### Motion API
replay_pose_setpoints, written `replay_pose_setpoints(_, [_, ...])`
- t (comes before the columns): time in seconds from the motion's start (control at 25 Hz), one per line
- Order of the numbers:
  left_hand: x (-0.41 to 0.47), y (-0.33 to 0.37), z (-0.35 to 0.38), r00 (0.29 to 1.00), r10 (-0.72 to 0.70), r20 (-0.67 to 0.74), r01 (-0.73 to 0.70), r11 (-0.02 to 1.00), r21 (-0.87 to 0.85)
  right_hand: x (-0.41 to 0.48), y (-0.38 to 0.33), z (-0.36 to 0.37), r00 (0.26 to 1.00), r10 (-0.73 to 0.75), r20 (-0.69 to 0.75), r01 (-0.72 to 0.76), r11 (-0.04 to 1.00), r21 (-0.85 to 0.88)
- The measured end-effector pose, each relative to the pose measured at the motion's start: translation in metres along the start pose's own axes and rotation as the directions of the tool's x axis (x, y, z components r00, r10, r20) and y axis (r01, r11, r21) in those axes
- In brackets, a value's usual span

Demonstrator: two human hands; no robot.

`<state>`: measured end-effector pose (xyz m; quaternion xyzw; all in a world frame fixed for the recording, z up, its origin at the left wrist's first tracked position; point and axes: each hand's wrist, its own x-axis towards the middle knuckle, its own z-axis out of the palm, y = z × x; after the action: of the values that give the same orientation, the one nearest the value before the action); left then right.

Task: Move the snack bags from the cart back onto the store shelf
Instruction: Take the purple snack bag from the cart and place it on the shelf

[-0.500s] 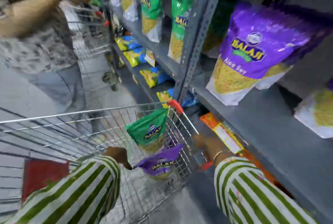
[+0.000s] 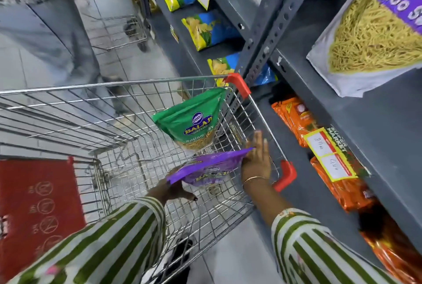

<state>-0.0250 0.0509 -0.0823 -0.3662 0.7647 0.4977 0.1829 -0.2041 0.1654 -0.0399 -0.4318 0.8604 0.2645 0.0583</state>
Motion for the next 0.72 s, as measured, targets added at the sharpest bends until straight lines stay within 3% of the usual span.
replay_pose_setpoints(0.08, [0.014,-0.026,0.02,0.995,-0.101,-0.003,0.101,0.994,-0.032,0.01,-0.027,0.029,0.953,-0.173,0.248,0.113,0.965,0.238])
replay_pose_setpoints(0.16, [0.012,-0.029,0.028,0.992,-0.127,-0.02,0.127,0.992,-0.025,0.01,-0.028,0.024,0.818,-0.257,0.514,-0.021,0.881,0.472])
replay_pose_setpoints(0.24, [0.009,-0.02,0.028,0.994,-0.108,-0.021,0.107,0.993,-0.058,0.019,-0.019,0.016,0.739,-0.286,0.61,-0.132,0.827,0.547])
replay_pose_setpoints(0.36, [0.025,-0.013,0.032,0.998,-0.053,-0.041,0.046,0.985,-0.164,0.035,-0.012,0.019,0.719,-0.243,0.651,-0.227,0.803,0.551])
replay_pose_setpoints(0.4, [0.024,-0.006,0.03,0.998,-0.029,-0.049,0.023,0.991,-0.129,0.056,-0.015,0.053,0.714,-0.258,0.651,-0.259,0.767,0.587])
replay_pose_setpoints(0.48, [0.028,-0.007,0.027,0.995,-0.077,-0.065,0.06,0.973,-0.224,0.087,-0.024,0.098,0.724,-0.277,0.632,-0.236,0.761,0.604])
replay_pose_setpoints(0.52, [0.027,-0.01,0.023,0.992,-0.076,-0.097,0.046,0.959,-0.281,0.079,-0.02,0.096,0.743,-0.267,0.614,-0.298,0.689,0.66])
replay_pose_setpoints(0.6, [0.028,-0.016,0.01,0.989,0.016,-0.15,-0.063,0.949,-0.309,0.065,-0.018,0.071,0.775,-0.317,0.547,-0.279,0.605,0.746])
replay_pose_setpoints(0.64, [0.031,-0.021,0.004,0.992,0.041,-0.117,-0.077,0.944,-0.32,0.046,-0.016,0.029,0.8,-0.302,0.519,-0.273,0.588,0.761])
replay_pose_setpoints(0.72, [0.025,-0.008,-0.017,0.997,0.068,-0.027,-0.073,0.929,-0.363,0.03,-0.003,-0.011,0.851,-0.266,0.454,-0.326,0.409,0.852])
